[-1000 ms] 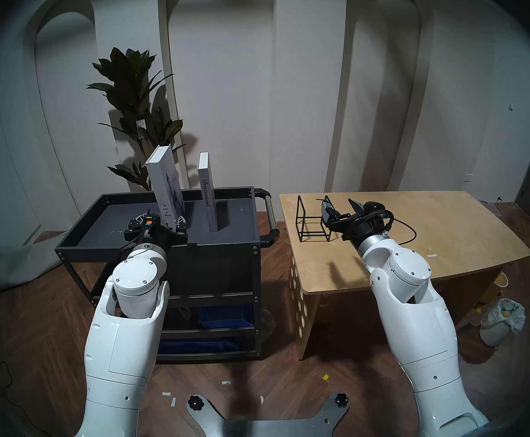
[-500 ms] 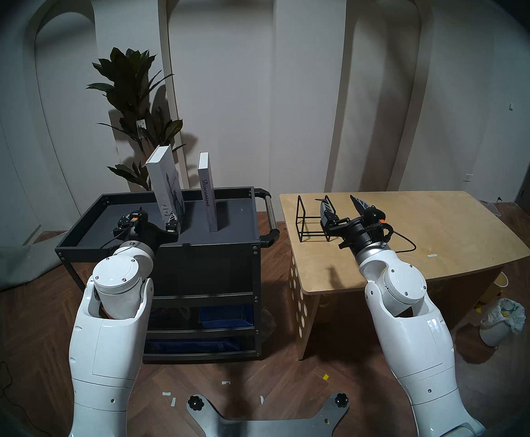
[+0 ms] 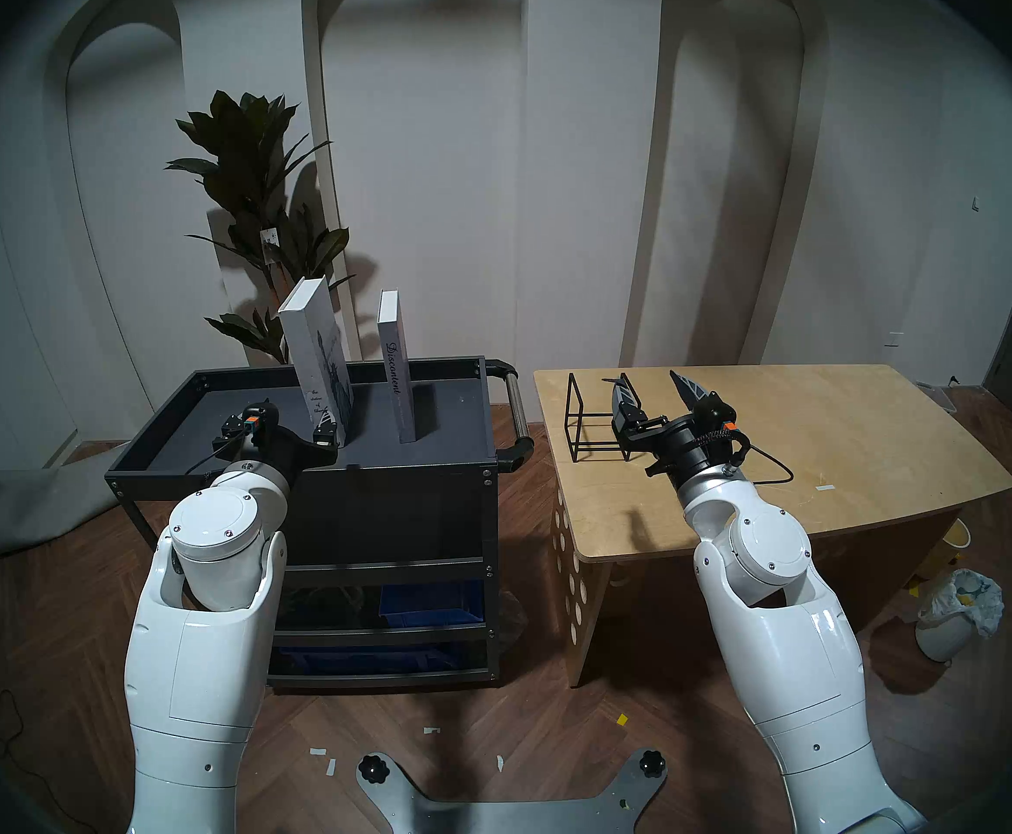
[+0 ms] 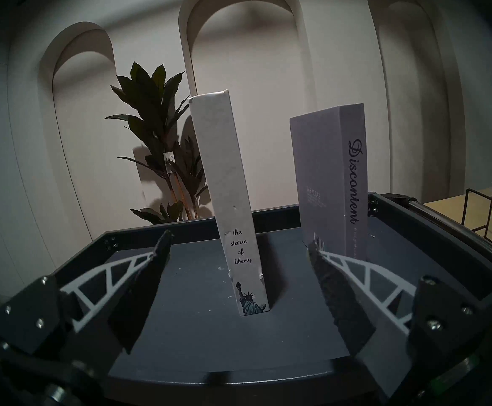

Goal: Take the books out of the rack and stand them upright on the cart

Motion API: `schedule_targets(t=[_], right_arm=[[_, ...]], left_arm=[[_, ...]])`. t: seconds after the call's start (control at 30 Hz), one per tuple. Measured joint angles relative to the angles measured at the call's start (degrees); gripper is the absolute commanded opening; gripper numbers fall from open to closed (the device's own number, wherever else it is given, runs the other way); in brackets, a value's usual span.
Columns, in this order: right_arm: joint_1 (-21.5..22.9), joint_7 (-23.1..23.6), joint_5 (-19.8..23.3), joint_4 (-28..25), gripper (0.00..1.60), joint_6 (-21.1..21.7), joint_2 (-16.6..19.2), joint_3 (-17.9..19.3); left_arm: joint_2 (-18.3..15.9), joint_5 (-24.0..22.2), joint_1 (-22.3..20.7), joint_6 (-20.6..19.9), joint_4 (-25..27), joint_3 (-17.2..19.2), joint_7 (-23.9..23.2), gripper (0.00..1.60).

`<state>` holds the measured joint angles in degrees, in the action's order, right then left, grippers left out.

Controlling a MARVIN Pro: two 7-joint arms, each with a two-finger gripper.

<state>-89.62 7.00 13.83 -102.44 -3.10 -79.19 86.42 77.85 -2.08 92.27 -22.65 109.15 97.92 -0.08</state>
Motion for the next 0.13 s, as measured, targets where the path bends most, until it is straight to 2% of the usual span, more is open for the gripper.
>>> schedule_targets(t=[0.13], right_arm=[[0.0,0.0,0.0,0.0,1.6,-0.2,-0.1,0.0]], left_arm=[[0.0,0.2,0.0,0.0,0.1,0.0,0.0,1.6]])
